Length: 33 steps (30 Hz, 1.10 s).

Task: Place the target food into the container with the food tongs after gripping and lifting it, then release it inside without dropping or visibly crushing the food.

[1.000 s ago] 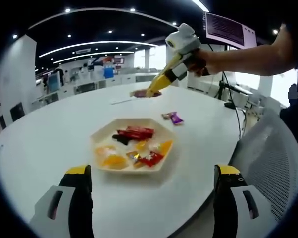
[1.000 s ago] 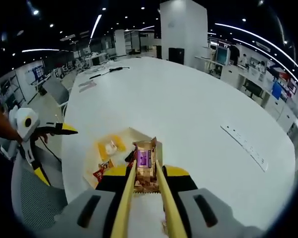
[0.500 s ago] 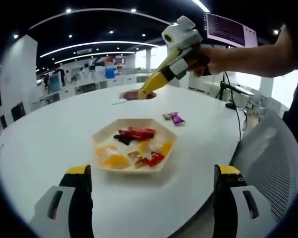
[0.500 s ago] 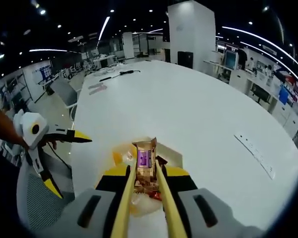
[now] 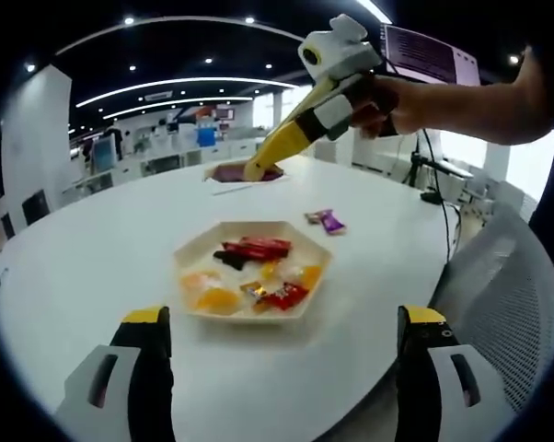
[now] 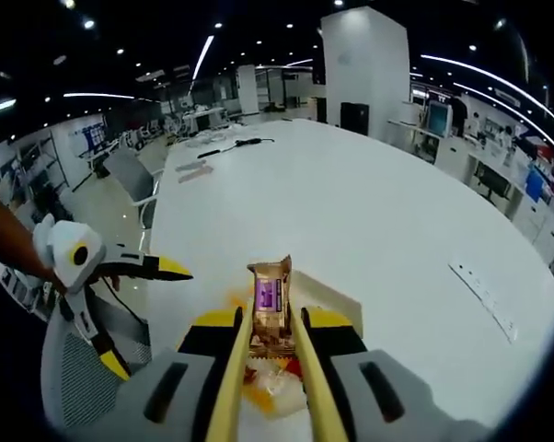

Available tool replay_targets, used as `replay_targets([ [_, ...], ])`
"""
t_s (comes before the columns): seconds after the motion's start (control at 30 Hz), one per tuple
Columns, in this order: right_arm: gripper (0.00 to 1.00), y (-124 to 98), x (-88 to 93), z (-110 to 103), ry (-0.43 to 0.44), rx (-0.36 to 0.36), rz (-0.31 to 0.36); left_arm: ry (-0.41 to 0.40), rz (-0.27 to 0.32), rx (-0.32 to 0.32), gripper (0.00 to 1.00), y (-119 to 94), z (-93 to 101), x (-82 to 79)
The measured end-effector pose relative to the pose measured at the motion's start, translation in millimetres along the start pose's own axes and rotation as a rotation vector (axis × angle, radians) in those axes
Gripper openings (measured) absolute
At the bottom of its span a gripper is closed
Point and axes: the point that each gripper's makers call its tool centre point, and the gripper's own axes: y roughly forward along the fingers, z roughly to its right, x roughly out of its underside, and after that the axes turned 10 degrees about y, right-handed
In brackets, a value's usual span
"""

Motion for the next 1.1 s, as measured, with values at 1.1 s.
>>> replay_targets([
  [1.1, 0.27, -4.0, 13.7, -4.2, 0.001, -0.079, -0.008, 0.003, -0.005, 0.002, 0.98, -0.1, 1.0, 0.0],
])
